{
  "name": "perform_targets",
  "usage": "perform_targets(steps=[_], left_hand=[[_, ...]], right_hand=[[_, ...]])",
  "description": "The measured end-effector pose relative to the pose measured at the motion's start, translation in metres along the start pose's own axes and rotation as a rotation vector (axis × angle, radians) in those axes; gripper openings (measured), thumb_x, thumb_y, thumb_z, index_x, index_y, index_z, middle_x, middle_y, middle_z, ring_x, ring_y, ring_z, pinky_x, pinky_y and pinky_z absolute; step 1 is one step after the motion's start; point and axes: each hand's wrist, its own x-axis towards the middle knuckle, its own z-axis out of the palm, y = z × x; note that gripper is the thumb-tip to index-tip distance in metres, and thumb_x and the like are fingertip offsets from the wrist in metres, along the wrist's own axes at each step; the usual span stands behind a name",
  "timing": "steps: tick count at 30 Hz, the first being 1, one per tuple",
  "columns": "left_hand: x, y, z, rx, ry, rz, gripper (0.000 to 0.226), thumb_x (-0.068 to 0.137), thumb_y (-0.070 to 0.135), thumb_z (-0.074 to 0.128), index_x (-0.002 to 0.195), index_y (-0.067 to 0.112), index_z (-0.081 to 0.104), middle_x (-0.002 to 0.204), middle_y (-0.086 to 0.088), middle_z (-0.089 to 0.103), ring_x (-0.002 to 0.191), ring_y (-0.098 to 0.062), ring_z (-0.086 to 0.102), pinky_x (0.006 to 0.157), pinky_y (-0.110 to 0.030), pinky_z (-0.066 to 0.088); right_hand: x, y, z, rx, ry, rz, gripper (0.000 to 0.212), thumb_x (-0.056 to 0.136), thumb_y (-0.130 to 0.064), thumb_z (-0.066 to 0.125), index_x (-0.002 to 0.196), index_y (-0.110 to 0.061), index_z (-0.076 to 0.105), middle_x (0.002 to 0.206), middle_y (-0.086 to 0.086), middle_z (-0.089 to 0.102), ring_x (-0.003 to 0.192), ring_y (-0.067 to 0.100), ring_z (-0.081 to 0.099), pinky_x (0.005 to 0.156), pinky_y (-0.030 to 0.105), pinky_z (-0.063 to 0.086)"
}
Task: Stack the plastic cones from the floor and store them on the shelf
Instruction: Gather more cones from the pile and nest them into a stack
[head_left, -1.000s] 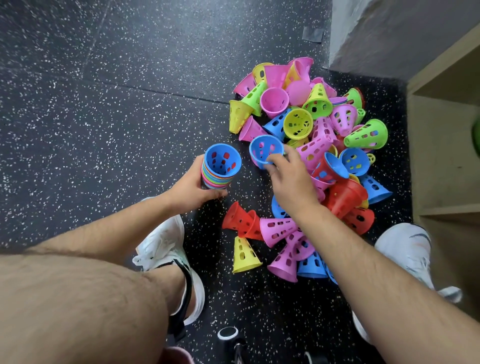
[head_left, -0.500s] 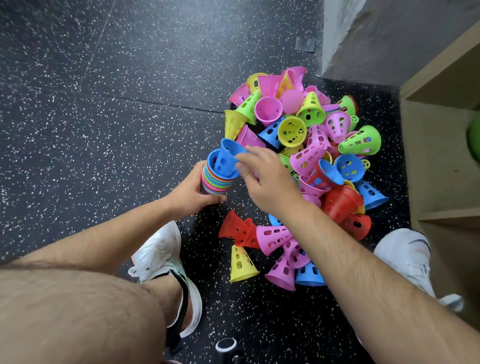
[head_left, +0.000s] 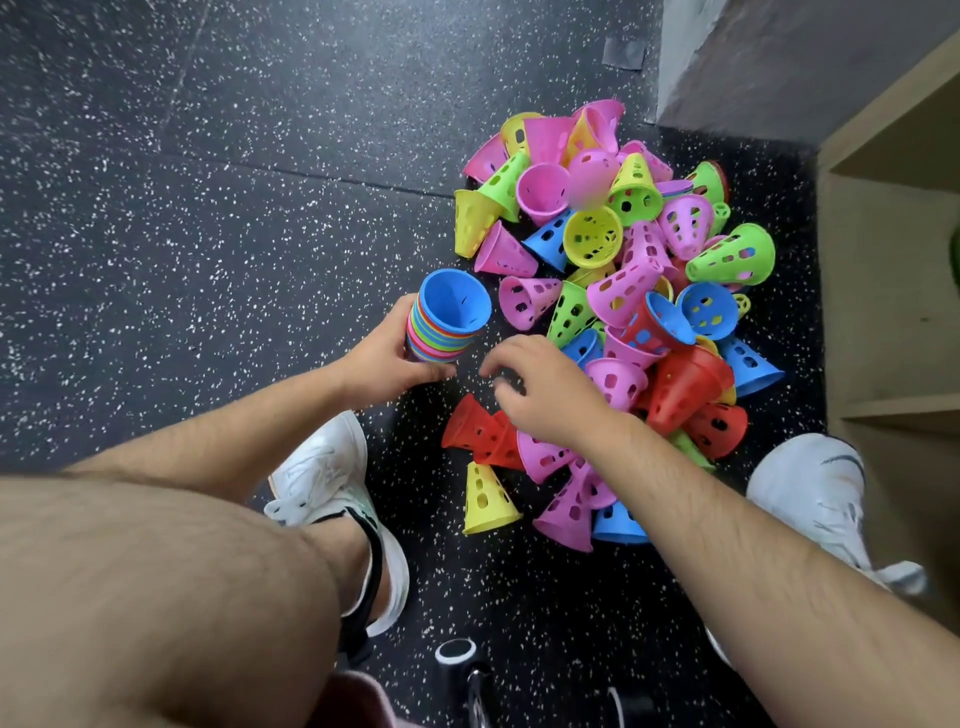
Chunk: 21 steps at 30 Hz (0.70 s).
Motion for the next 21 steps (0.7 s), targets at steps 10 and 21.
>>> perform_targets(steps=[10,21], left_hand=[[-0.007,0.006,0.000,0.008,-0.008,0.013,0.081,0.076,0.003,0.085,0.136,0.018,0.033,0.130,-0.006,0.054,0.109,0.002,0.058,0.098,-0.017,0.049],[-0.002,0.004,0.002,0.057,-0.027,0.015,0.080,0.081,-0.011,0.079,0.140,0.018,0.032,0.123,0.011,0.052,0.106,0.013,0.056,0.095,-0.012,0.047]], right_hand=[[-0.005,-0.001,0.038,-0.198,-0.297,-0.024,0.031,0.095,-0.036,0.063,0.126,-0.030,0.065,0.150,0.004,0.043,0.138,0.027,0.036,0.113,0.044,0.033],[-0.012,0.024,-0.002,0.147,0.332,0.083,0.017,0.098,-0.016,0.060,0.108,-0.005,0.068,0.116,0.007,0.063,0.112,0.018,0.055,0.101,0.017,0.038]])
